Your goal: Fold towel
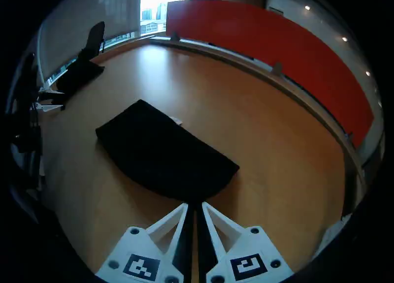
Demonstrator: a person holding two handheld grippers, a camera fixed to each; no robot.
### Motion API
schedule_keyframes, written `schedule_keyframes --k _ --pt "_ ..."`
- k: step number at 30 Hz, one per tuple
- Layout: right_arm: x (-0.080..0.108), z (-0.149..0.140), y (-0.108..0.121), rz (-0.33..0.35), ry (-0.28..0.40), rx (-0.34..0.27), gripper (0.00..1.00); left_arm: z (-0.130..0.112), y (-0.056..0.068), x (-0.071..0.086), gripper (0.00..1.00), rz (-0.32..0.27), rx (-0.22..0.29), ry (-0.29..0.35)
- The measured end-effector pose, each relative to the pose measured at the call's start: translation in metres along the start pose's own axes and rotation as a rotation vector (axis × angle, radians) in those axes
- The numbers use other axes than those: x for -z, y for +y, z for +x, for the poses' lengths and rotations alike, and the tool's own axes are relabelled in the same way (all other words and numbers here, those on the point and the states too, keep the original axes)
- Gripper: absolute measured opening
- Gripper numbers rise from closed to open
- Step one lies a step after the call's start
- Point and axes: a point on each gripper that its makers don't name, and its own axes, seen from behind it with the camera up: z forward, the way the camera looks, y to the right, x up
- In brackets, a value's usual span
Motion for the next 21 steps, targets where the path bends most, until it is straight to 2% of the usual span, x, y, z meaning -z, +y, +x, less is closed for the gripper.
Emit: schedule_keyframes --k 8,21 --pt "0.0 0.032 -0.011 0.02 0.043 0.054 0.03 0.002 -0.003 0.004 0.95 -0.006 0.001 0.004" --pt "-0.004 0.101 -0.04 0.062 0.134 0.187 0.03 -0.001 -0.001 0.014 0.95 -0.012 0.003 0.005"
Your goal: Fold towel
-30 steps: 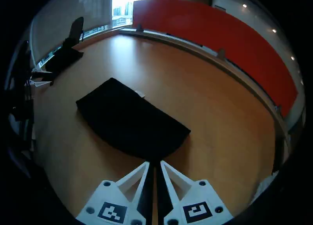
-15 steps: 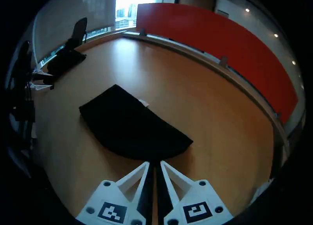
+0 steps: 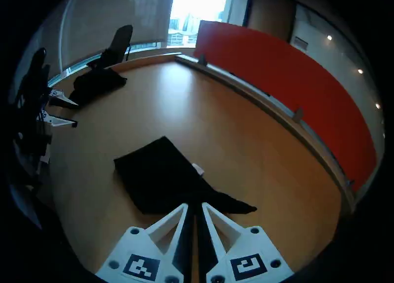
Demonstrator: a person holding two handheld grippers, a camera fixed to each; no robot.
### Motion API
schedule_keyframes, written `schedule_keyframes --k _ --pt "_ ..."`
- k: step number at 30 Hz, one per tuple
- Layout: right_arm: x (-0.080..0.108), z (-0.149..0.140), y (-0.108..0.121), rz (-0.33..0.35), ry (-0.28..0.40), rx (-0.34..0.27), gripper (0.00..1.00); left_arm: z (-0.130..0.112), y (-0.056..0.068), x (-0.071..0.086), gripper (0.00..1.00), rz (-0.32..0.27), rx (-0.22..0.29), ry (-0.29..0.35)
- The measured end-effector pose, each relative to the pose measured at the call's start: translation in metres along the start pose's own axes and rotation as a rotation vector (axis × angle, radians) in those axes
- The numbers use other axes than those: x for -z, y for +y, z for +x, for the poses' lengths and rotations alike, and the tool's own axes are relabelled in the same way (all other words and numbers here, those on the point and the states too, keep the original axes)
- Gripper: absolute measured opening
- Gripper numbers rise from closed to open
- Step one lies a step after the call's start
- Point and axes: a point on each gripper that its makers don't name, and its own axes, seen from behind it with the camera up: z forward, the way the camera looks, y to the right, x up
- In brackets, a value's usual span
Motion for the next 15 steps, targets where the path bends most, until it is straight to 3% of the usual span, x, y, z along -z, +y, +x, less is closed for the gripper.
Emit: schedule_keyframes --k 6,15 --pt "-0.005 0.023 -0.007 0.019 0.034 0.033 0.03 -0.001 0.001 0.002 0.95 -0.003 0.001 -0.001" --pt "-0.015 0.036 -0.016 0.046 0.039 0.065 0.03 -0.001 0.001 0.006 0.95 -0.002 0.009 0.004"
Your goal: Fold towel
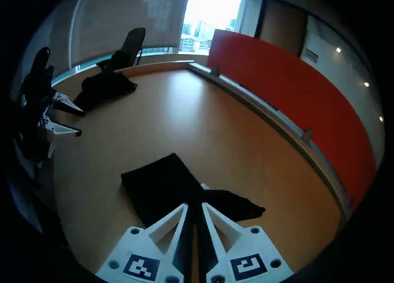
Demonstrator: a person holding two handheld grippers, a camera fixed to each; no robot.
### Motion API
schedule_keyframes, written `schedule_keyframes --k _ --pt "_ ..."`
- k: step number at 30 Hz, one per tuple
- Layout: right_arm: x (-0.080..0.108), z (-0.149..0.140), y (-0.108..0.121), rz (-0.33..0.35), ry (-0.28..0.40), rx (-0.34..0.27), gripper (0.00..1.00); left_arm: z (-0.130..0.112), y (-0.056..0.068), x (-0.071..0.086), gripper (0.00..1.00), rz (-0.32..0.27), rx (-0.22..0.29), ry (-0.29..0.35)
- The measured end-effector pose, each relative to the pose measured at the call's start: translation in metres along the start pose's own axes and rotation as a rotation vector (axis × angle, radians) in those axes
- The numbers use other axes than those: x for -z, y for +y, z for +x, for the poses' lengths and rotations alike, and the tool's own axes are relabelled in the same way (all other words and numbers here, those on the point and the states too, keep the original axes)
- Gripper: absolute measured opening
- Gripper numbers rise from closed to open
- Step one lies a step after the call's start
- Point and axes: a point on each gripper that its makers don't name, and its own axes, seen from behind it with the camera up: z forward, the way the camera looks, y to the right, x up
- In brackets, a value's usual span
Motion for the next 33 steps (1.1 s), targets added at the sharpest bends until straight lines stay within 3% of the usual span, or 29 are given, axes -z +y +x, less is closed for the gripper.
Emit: schedule_keyframes --k 5,12,20,33 --pt "-0.014 0.01 -0.014 0.043 0.002 0.022 0.03 -0.002 -0.002 0.003 0.95 0.005 0.008 0.0" --pt "-0.046 0.019 -0.052 0.129 -0.012 0.057 0.03 -0.004 -0.005 0.008 0.95 0.018 0.026 0.0" --pt "-0.076 0.011 -0.091 0.204 -0.051 0.055 0.03 -0.009 -0.013 0.015 0.95 0.038 0.048 -0.003" --pt "-0.083 0.003 -0.101 0.227 -0.075 0.031 0.06 -0.012 -0.018 0.017 0.95 0.04 0.05 -0.01"
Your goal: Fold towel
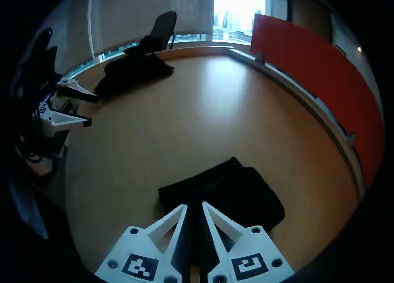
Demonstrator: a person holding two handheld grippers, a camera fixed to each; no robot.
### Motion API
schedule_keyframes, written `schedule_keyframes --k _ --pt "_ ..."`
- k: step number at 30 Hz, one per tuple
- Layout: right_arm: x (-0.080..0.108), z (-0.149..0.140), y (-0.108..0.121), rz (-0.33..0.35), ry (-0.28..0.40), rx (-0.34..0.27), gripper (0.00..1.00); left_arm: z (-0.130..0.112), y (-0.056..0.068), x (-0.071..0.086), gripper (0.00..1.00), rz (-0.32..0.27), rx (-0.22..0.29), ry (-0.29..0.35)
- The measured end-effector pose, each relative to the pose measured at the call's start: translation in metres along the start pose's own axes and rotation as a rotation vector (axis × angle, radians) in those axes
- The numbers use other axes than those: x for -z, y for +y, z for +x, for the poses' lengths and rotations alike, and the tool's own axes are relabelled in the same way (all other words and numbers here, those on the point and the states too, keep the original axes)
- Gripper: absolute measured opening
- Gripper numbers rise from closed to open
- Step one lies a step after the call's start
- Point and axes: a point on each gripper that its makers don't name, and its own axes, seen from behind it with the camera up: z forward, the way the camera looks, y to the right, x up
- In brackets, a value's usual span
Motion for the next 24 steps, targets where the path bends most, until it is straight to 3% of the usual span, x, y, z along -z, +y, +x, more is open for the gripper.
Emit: schedule_keyframes --k 4,11,13,16,24 --pt "0.0 -0.003 -0.001 0.007 -0.006 -0.008 0.13 -0.001 0.0 0.0 0.95 0.0 0.002 -0.002" --pt "0.002 -0.011 0.001 -0.008 -0.021 -0.021 0.64 -0.003 -0.002 0.001 0.95 0.001 0.002 -0.005" --pt "0.003 -0.013 0.002 -0.015 -0.024 -0.027 0.73 -0.004 -0.002 0.001 0.95 0.002 0.002 -0.007" --pt "0.003 -0.014 0.004 -0.024 -0.024 -0.039 0.78 -0.004 -0.004 0.002 0.95 0.003 0.002 -0.008" --pt "0.005 -0.009 0.008 -0.036 -0.008 -0.073 0.78 -0.003 -0.005 0.002 0.95 0.005 -0.001 -0.006"
